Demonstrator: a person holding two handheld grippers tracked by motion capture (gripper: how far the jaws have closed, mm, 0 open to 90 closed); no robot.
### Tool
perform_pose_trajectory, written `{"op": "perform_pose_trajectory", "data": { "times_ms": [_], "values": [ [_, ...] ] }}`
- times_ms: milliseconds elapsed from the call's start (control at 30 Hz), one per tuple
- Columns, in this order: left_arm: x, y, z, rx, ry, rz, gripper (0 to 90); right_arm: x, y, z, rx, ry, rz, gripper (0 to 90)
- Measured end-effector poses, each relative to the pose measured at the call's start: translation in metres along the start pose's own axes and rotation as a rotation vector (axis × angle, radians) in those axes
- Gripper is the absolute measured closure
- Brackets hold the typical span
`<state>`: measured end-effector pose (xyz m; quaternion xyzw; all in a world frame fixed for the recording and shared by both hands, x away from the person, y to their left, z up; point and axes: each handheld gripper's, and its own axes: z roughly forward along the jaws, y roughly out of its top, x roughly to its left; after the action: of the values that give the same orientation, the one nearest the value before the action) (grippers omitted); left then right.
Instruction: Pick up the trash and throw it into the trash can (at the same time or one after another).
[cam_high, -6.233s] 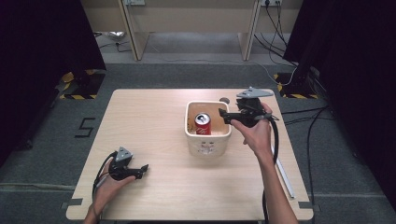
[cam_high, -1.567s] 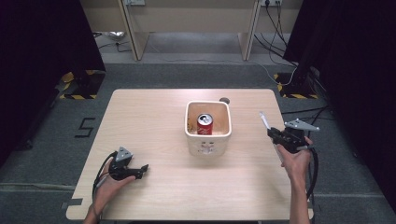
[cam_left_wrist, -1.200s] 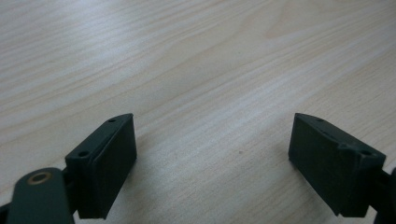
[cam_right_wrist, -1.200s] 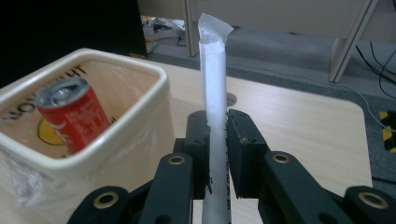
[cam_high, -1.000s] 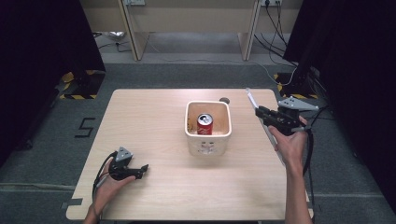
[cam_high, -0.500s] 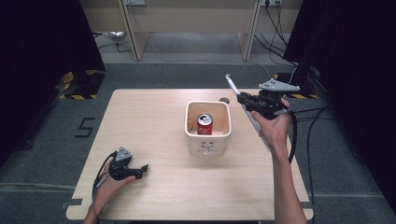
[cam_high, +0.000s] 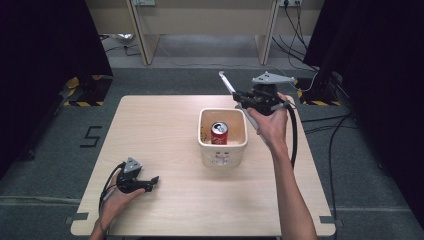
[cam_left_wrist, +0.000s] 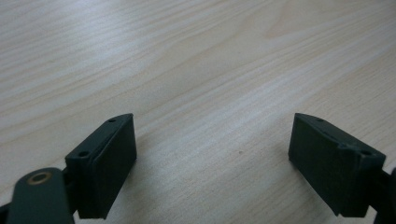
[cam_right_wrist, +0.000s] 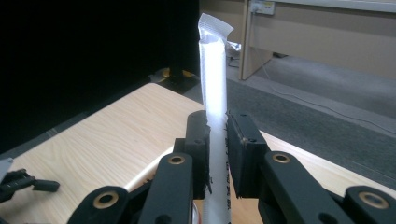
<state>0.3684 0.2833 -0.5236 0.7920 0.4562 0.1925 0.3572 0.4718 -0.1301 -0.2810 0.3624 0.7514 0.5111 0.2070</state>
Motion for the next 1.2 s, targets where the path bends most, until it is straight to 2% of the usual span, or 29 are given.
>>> {"op": "perform_pose_trajectory", "data": {
  "times_ms": [267,467,967,1067,1200],
  "values": [
    [0.000,0.000,0.000,0.000,0.000,0.000,14.4,0.010,0.011,0.026,0.006,0.043,0.001,78.9],
    [0.000,0.000,0.000,0.000,0.000,0.000,14.4,0.013,0.012,0.045,0.018,0.053,0.010,78.9],
    [0.000,0.000,0.000,-0.001,0.000,0.000,14.4,0.003,0.008,0.088,0.041,0.071,0.037,78.9],
    [0.000,0.000,0.000,-0.002,0.001,0.000,14.4,0.000,0.006,0.094,0.032,0.089,0.060,78.8],
    [0.000,0.000,0.000,-0.002,0.001,0.000,14.4,-0.004,0.002,0.103,0.037,0.090,0.069,78.8]
  ]
}}
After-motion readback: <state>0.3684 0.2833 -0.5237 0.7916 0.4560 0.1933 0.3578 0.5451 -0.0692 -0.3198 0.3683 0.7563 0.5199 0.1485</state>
